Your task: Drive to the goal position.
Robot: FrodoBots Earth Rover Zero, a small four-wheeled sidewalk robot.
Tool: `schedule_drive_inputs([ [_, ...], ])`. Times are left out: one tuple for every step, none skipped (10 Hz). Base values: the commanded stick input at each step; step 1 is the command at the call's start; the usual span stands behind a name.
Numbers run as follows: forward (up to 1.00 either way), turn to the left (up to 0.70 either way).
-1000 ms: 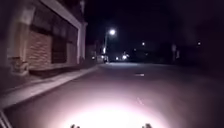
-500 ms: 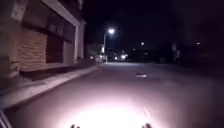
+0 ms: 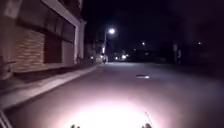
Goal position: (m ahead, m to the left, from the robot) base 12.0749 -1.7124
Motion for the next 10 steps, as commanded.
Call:
schedule_drive_inputs([
  [0.50,0.00],
  [0.50,0.00],
  [0.50,0.00],
  [0.50,0.00],
  [0.50,0.00],
  [0.50,0.00],
  [0.50,0.00],
  [0.50,-0.04],
  [0.50,-0.39],
  [0.50,-0.26],
])
